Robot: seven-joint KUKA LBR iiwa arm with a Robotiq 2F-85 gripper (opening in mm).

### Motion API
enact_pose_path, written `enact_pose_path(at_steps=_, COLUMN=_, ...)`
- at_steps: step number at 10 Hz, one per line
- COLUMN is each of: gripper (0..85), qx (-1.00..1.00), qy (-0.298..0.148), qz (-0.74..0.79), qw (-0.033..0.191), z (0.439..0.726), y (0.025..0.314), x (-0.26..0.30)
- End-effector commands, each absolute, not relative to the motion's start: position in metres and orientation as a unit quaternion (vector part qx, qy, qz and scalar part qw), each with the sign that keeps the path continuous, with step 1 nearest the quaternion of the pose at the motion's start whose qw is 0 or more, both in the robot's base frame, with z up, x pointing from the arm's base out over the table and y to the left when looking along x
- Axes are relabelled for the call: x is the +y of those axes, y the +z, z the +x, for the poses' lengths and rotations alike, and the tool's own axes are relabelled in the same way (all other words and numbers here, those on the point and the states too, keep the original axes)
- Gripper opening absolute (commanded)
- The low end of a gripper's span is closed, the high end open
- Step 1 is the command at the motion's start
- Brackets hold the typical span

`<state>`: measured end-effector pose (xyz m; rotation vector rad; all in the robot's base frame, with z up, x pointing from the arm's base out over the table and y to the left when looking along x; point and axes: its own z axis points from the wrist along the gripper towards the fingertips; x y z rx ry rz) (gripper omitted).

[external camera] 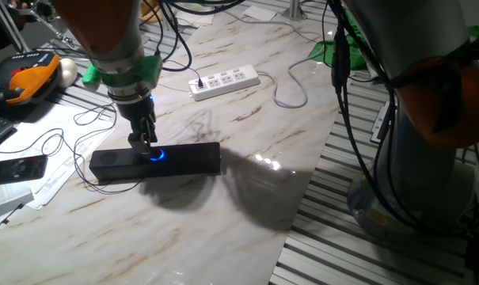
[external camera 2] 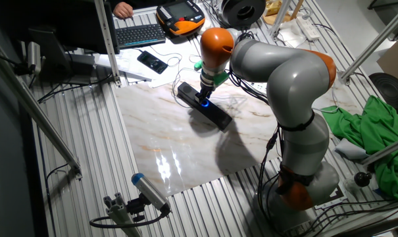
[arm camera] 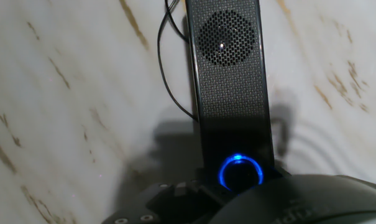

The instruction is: Turn the knob to increase the volume of the speaker

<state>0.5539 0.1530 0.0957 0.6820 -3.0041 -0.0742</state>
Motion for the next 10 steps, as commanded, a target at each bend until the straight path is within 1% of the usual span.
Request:
enact_pose_path(at_steps=1, gripper=51.0, qx=-0.974, qy=-0.025, qz=0.221, qw=0.029, z=0.554, y=0.093, x=0.152)
enact_pose_path(at_steps=4, gripper=51.0, qx=-0.974, qy=-0.03, qz=0.222, qw=0.028, z=0.554, y=0.086, x=0.15)
enact_pose_path(at_steps=10, gripper=51.0, qx=-0.974, qy=-0.033, qz=0.222, qw=0.029, z=0.553, y=0.083, x=0.148)
